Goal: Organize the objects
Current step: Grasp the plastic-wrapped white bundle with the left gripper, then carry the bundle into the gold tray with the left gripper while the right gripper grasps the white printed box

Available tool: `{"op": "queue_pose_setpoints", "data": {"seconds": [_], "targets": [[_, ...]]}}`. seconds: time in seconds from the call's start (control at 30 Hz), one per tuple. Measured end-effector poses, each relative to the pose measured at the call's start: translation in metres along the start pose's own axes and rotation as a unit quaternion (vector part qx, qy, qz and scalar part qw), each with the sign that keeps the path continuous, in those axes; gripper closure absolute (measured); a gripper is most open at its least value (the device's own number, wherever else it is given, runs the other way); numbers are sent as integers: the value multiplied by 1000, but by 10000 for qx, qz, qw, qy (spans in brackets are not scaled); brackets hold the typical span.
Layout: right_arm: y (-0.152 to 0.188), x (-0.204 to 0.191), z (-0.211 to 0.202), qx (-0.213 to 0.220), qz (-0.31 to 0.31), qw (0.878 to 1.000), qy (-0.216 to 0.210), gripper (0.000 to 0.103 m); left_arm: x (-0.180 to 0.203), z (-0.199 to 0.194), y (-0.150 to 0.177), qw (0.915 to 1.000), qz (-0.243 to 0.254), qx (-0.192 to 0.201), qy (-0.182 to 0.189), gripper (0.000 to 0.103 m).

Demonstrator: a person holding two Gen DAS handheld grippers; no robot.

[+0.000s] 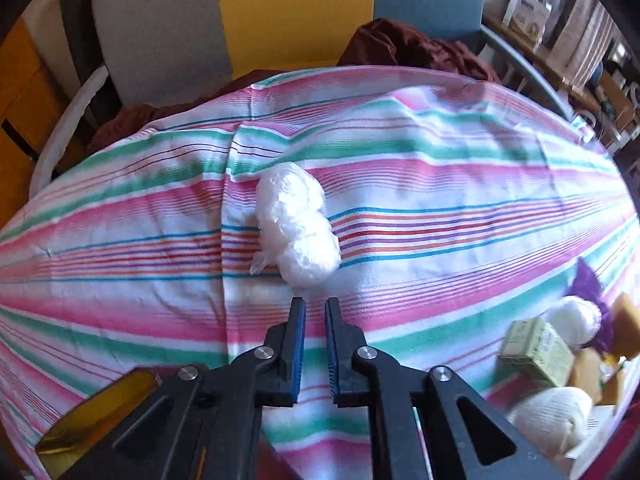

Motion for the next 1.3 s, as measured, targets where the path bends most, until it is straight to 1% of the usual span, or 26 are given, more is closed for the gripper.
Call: {"op": "queue_pose_setpoints", "data": {"seconds": [0.03, 0.07, 0.13, 0.2, 0.27, 0.3, 0.37, 0.43, 0.5, 0.53, 0.57, 0.67, 0.77, 0.8, 0.9, 0.97, 1.03, 1.1, 1.13, 1.17, 1.23, 1.27, 1.3], "targets": [[0, 0, 0, 1, -1, 10000, -1, 0, 1, -3, 1, 9999, -21, 12, 113, 82], [0, 0, -1, 5, -8, 10000, 3, 0, 1, -6, 2, 9996, -89, 13, 274, 67], [0, -1, -2, 19, 3, 10000, -5, 0, -5, -12, -2, 9980, -417, 89, 459, 55], [0, -2, -3, 18, 20, 10000, -39, 0, -7, -16, -8, 9969, -563, 198, 512, 55], [0, -3, -3, 14, 1, 10000, -45, 0, -9, -18, -17, 9973, -577, 342, 296, 56], [1, -4, -3, 11, -13, 10000, -44, 0, -9, -16, -23, 9973, -564, 379, 268, 56], [1, -5, -2, -2, -23, 10000, -48, 0, -6, -11, -31, 9976, -576, 364, 154, 56], [1, -4, -2, -11, -13, 10000, -48, 0, -6, 0, -38, 9976, -613, 293, 141, 56], [1, -3, 0, -33, 2, 10000, -51, 0, -8, 12, -39, 9975, -669, 199, -63, 58], [1, -3, 0, -38, 5, 10000, -53, 0, -8, 19, -41, 9973, -710, 148, -112, 66], [1, -2, 0, -40, 2, 10000, -45, 0, -10, 26, -41, 9970, -759, 90, -147, 67], [1, -2, 1, -45, -13, 10000, -34, 0, -13, 27, -40, 9960, -862, 193, -99, 70], [1, -1, 3, -64, -19, 10000, -44, 0, -12, 11, -35, 9962, -752, 432, -93, 71], [1, -2, 3, -73, -27, 10000, -62, 0, -11, 6, -33, 9960, -747, 486, -36, 71], [1, -5, 1, -40, -129, 9999, -92, 0, -3, -17, -20, 9955, -678, 648, 142, 71], [0, -7, -2, -13, -202, 9997, -122, 0, 6, -37, -6, 9951, -550, 783, 257, 71], [1, -9, 0, -95, -285, 9993, -224, 0, 14, -59, 12, 9941, -466, 877, 427, 71], [6, -17, 4, -259, -445, 9980, -372, 0, 19, -74, 27, 9930, -396, 951, 580, 71], [10, -23, 7, -421, -613, 9961, -483, 0, 21, -82, 38, 9922, -353, 972, 690, 71], [17, -32, 11, -629, -867, 9923, -619, 0, 23, -88, 46, 9917, -322, 988, 753, 71], [28, -45, 15, -866, -1253, 9859, -695, 0, 24, -102, 65, 9903, -268, 1037, 883, 71], [36, -54, 18, -1060, -1534, 9793, -793, 0, 24, -107, 74, 9896, -261, 1023, 979, 71], [42, -59, 20, -1159, -1682, 9753, -845, 0, 23, -112, 82, 9887, -280, 1028, 1055, 71]]}}
Point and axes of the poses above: each gripper's, at about its wrist camera, not at the fingertips, and z roughly the way its jaws point, x to its right, y to its underside, the point moved 7 cm from there along z, roughly the way its jaws point, and after that the axes turned 3 degrees about -x, right-handed, at the moved point
